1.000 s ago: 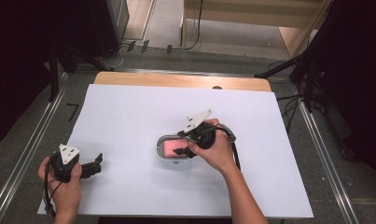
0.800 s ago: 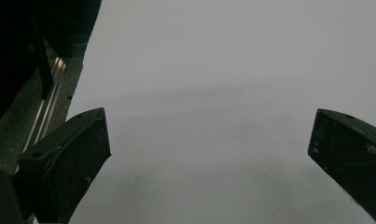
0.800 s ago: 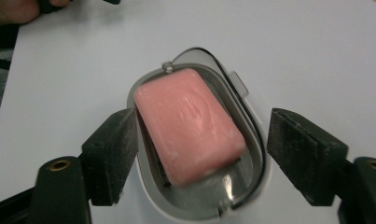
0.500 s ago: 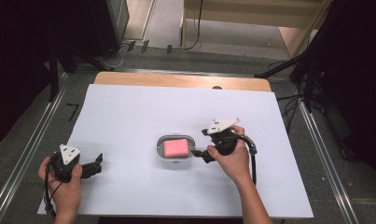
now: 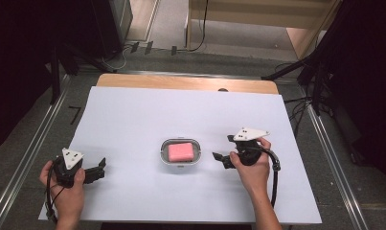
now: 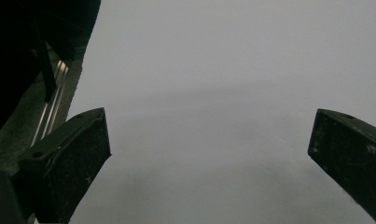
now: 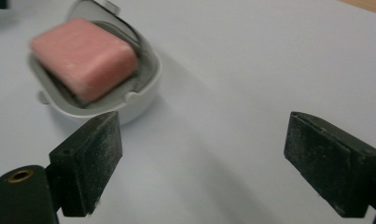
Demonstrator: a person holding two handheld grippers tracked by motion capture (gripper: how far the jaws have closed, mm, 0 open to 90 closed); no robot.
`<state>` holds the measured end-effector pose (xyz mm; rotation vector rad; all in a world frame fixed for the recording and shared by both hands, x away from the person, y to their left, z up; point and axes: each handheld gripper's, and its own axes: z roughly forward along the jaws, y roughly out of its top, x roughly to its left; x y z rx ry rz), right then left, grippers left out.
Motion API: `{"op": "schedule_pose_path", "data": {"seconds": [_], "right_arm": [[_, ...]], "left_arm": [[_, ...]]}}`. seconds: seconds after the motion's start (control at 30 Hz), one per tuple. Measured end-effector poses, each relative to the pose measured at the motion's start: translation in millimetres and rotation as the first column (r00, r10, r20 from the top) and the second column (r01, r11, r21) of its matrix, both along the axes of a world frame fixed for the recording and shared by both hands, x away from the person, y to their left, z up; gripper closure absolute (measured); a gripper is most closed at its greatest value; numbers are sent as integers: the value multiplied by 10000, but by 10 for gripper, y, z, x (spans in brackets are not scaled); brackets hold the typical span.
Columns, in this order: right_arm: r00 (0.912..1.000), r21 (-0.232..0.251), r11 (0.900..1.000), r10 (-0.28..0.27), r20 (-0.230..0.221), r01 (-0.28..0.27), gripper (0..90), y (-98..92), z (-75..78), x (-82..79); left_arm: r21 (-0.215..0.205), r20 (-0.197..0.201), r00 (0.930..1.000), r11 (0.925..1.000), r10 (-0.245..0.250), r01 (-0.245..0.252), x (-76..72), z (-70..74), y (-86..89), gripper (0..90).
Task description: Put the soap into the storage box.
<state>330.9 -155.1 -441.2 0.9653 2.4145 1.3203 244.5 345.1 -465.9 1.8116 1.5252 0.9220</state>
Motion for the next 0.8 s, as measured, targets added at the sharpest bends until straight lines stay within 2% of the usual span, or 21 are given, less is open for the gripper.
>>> {"op": "schedule_pose_path", "data": {"seconds": [0.07, 0.2, 0.53, 0.8], "right_arm": [[9992, -413, 9985, -364, 191, 371, 79, -41, -40, -53], [9994, -425, 9985, -348, 24, 348, 76, -95, -89, -102], [9962, -185, 9962, -858, -147, 855, 0, -293, -190, -223], [9909, -2, 9910, -1337, -178, 1337, 0, -496, -275, -307]], "left_arm": [[8, 12, 10000, 10000, 3, -3, 1, -2, -2, 0], [31, 1, 10000, 10000, 6, -6, 1, -2, -5, 0], [78, -8, 10000, 10000, -25, 25, 2, -3, -9, 0], [112, 21, 10000, 9999, -29, 28, 1, -5, -13, 0]]}}
